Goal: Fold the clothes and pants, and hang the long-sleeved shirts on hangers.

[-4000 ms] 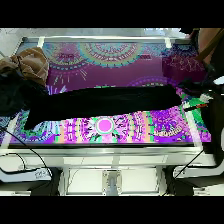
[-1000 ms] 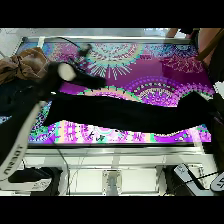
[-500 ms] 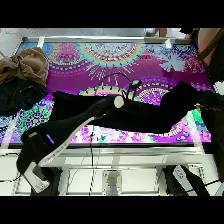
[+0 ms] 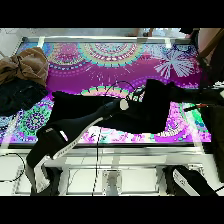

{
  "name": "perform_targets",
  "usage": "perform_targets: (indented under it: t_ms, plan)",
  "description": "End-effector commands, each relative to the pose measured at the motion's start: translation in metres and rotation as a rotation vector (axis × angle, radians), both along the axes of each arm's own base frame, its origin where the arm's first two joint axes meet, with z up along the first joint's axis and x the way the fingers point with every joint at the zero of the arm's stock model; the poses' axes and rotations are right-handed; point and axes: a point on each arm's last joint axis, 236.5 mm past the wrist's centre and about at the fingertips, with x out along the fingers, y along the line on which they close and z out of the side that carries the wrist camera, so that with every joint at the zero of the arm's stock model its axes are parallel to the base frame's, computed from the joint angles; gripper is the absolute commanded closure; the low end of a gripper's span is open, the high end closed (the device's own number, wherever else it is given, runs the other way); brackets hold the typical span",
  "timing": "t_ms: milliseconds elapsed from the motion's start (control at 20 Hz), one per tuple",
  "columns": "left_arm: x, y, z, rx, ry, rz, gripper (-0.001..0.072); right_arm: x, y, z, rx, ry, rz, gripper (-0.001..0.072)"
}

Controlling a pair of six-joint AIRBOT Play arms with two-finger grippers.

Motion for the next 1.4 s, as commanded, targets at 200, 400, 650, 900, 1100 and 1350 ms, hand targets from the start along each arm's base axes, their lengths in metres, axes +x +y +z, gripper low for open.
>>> perform_targets:
  t_ms: [200, 400, 650, 900, 1100, 1350]
  plan:
    - [0.088, 0.198, 0.048, 0.216, 0.016, 0.057, 0.0699, 0.015, 0.084, -0.049, -0.035, 0.069, 0.068, 0.0676]
    - [0.134, 0.31, 0.128, 0.175, -0.091, 0.275, 0.0698, 0.032, 0.179, -0.106, 0.036, 0.085, 0.105, 0.0675]
    - [0.148, 0.405, 0.202, 0.155, -0.238, 0.487, 0.0699, -0.017, 0.293, -0.186, 0.084, 0.231, 0.232, 0.0674]
    - [0.149, 0.426, 0.21, 0.162, -0.26, 0.53, 0.0698, -0.029, 0.315, -0.158, 0.07, 0.235, 0.349, 0.0225]
    - [0.146, 0.425, 0.209, 0.164, -0.252, 0.523, 0.0698, -0.005, 0.245, -0.101, -0.08, 0.146, 0.372, 0.0226]
    - [0.142, 0.424, 0.206, 0.169, -0.233, 0.508, 0.0698, -0.002, 0.057, -0.048, -0.367, 0.159, 0.137, 0.0225]
